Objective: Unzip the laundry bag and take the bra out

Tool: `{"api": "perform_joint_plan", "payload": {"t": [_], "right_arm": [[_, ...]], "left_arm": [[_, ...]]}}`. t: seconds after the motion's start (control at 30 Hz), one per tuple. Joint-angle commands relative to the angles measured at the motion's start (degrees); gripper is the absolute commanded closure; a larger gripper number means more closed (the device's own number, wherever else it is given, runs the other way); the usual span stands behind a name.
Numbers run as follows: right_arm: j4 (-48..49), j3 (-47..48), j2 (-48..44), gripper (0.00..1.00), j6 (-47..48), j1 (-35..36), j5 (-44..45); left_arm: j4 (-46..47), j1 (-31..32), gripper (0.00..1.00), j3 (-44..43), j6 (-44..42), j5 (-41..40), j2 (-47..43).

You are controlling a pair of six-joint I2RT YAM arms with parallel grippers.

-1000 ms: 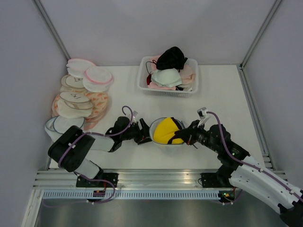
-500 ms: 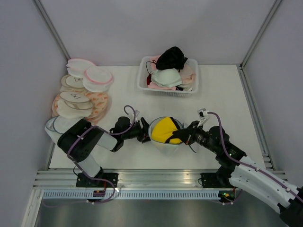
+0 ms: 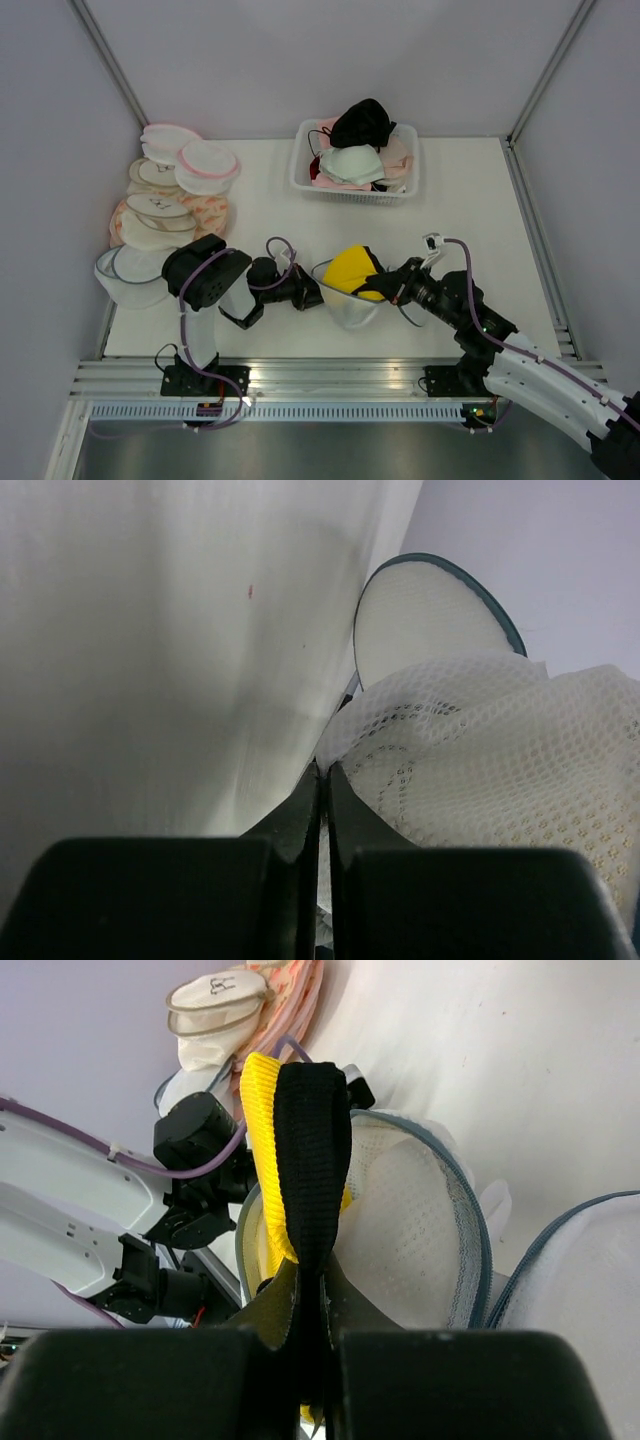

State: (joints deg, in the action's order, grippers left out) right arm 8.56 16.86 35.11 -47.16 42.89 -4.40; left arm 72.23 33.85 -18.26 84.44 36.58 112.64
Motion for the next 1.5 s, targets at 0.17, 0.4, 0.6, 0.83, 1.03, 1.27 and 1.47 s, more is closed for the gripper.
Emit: {"api": "perform_joint_plan", "payload": {"t": [0.17,0.4,0.6,0.83,1.03,1.27,1.47], "right_arm": [[-4.9,3.8,-9.2,1.0,0.8,0.0,12.0],[-1.5,1.7,-15.2,1.0,-0.8,0.0,17.1],[15.0,-1.9,-10.8,1.0,-4.0,0.0,18.2],[25.3,3.8,-0.3,1.0,0.0,0.1,23.0],[24.5,9.9,1.4,1.0,3.5,0.0,26.9],[13.1,15.1,-5.0,1.0,10.1,0.0,41.2],[8.4,17.8,-3.2,1.0,13.7,0.0,41.2]], "left_arm": [[17.4,0.0,0.98,0.7,-0.8,1.3,-1.6],[11.5,0.1,0.98,0.1,-4.1,2.3,-2.2],[2.5,0.3,0.98,-1.0,-8.6,2.7,-5.9],[-8.7,0.8,0.98,-3.0,-14.6,3.3,-11.4],[-14.2,0.7,0.98,-3.0,-17.4,3.7,-14.0],[-14.6,0.7,0.98,-1.7,-18.6,4.0,-14.1],[-13.6,0.7,0.98,-2.2,-17.9,4.3,-13.7]]}}
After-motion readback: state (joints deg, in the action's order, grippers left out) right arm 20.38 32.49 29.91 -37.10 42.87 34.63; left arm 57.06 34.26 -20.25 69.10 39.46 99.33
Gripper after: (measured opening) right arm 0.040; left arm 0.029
